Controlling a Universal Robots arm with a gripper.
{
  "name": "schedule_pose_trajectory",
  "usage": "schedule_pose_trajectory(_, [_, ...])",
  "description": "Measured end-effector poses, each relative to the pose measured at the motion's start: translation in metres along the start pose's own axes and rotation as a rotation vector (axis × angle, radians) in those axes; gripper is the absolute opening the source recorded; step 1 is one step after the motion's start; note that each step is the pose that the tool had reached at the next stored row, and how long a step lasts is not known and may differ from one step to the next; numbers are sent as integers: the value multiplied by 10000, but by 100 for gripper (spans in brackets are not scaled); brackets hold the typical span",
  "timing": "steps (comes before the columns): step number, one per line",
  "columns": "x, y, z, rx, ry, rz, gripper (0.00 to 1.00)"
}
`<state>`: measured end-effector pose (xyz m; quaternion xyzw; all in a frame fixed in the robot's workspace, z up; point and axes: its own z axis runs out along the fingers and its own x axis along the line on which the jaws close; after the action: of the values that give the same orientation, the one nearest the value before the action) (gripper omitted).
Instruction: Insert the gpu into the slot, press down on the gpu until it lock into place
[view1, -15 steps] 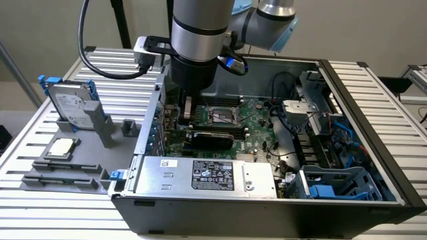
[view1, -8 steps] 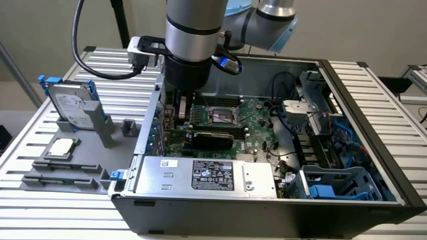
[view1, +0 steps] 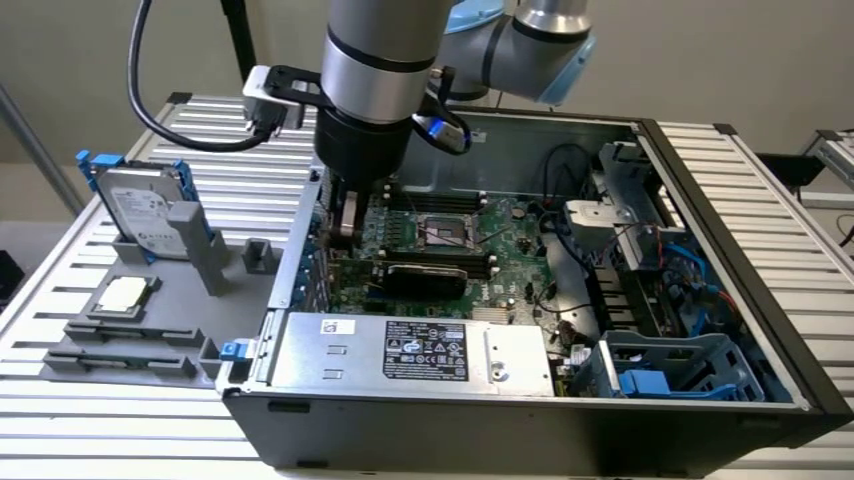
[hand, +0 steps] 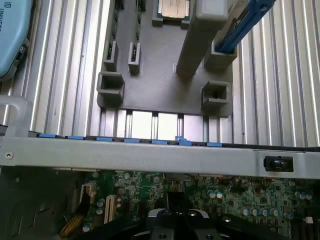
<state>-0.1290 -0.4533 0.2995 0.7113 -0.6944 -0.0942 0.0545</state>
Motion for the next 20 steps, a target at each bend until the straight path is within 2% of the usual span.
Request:
schedule_pose_trajectory(1, [0, 0, 0, -120, -5, 7, 11])
schedule_pose_trajectory(2, [0, 1, -1, -134, -3, 8, 11])
schedule_pose_trajectory(7, [0, -4, 0, -133, 13, 18, 11])
schedule_pose_trajectory(12, [0, -7, 0, -129, 188, 191, 11])
schedule_pose_trajectory(14, [1, -8, 0, -128, 237, 240, 11])
schedule_pose_trajectory(20, [0, -8, 3, -124, 221, 367, 11])
